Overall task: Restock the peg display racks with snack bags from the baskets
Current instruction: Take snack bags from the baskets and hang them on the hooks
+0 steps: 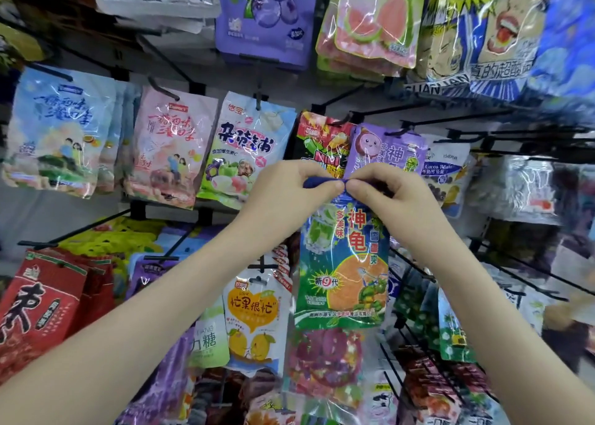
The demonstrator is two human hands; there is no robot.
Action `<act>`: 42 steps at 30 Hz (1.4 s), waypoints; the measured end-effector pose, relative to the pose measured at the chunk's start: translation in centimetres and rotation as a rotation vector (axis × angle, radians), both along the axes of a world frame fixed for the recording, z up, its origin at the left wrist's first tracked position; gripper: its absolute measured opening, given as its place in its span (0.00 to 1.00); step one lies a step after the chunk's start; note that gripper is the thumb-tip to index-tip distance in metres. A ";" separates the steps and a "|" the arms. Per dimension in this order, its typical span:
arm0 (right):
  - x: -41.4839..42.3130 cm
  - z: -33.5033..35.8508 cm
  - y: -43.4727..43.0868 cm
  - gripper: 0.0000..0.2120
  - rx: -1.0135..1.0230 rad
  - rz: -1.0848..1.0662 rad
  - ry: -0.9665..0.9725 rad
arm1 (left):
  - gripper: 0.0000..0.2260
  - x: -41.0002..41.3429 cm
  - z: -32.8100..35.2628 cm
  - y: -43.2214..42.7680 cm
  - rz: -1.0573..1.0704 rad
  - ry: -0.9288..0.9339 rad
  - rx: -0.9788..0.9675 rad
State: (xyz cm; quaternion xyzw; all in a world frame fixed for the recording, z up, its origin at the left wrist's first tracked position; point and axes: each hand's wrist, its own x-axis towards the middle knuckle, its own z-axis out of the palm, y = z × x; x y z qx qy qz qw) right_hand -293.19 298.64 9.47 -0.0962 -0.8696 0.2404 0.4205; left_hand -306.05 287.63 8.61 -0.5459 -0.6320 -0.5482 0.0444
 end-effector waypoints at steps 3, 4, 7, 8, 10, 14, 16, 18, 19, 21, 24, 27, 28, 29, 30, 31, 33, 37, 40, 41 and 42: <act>0.6 1.0 1.2 0.08 -0.049 -0.053 0.158 | 0.05 0.5 0.9 1.2 -0.056 0.027 0.085; 0.8 1.3 1.8 0.09 -0.059 -0.083 0.218 | 0.07 0.7 1.2 1.8 -0.078 0.049 0.112; 1.0 2.4 3.8 0.07 -0.070 -0.183 0.356 | 0.17 1.1 2.0 4.0 -0.086 0.147 0.137; 0.9 2.8 4.4 0.06 -0.074 -0.207 0.375 | 0.19 1.2 2.4 4.8 -0.076 0.171 0.134; 0.5 3.3 5.5 0.03 -0.086 -0.240 0.393 | 0.21 1.2 2.8 6.4 -0.053 0.204 0.134; -0.2 4.0 6.9 0.04 -0.082 -0.268 0.425 | 0.22 1.0 3.3 8.5 -0.006 0.272 0.147; -0.3 4.2 7.4 0.06 -0.063 -0.273 0.417 | 0.22 0.8 3.4 9.1 0.021 0.333 0.166; -0.2 4.5 7.7 0.08 -0.085 -0.254 0.391 | 0.22 0.5 3.3 9.6 0.039 0.393 0.175; -0.2 4.6 7.9 0.09 -0.110 -0.242 0.375 | 0.22 0.3 3.1 9.8 0.048 0.417 0.172; -0.5 4.9 8.3 0.10 -0.127 -0.249 0.317 | 0.22 -0.1 2.7 10.4 0.096 0.479 0.151; -1.9 4.9 8.9 0.08 -0.101 -0.316 0.253 | 0.21 -1.0 1.5 11.0 0.251 0.647 0.187; -2.6 4.1 9.6 0.04 0.068 -0.573 0.279 | 0.23 -1.9 0.0 10.8 0.282 0.730 0.203; -2.4 3.5 9.5 0.09 0.128 -0.677 0.299 | 0.25 -2.1 -0.6 10.4 0.265 0.728 0.151; -2.3 2.6 9.1 0.13 0.180 -0.742 0.330 | 0.26 -2.4 -1.1 10.1 0.250 0.722 0.087; -2.1 1.6 8.4 0.16 0.228 -0.754 0.353 | 0.28 -2.7 -1.5 9.8 0.247 0.721 0.035; -2.1 0.4 7.8 0.18 0.275 -0.734 0.337 | 0.29 -3.0 -1.8 9.7 0.259 0.727 0.012; -2.3 -1.7 7.0 0.23 0.334 -0.686 0.177 | 0.30 -3.3 -1.9 9.8 0.285 0.743 0.010; -3.0 -2.5 8.5 0.30 0.358 -0.624 -0.027 | 0.30 -3.4 -2.3 11.2 0.364 0.787 -0.024; -3.3 -2.6 9.7 0.32 0.412 -0.668 -0.102 | 0.31 -3.1 -2.6 12.3 0.419 0.796 -0.076; -3.5 -2.7 9.9 0.32 0.432 -0.671 -0.106 | 0.32 -3.0 -2.6 12.4 0.429 0.789 -0.100; -3.6 -2.7 9.9 0.32 0.453 -0.675 -0.104 | 0.33 -3.0 -2.6 12.5 0.435 0.781 -0.108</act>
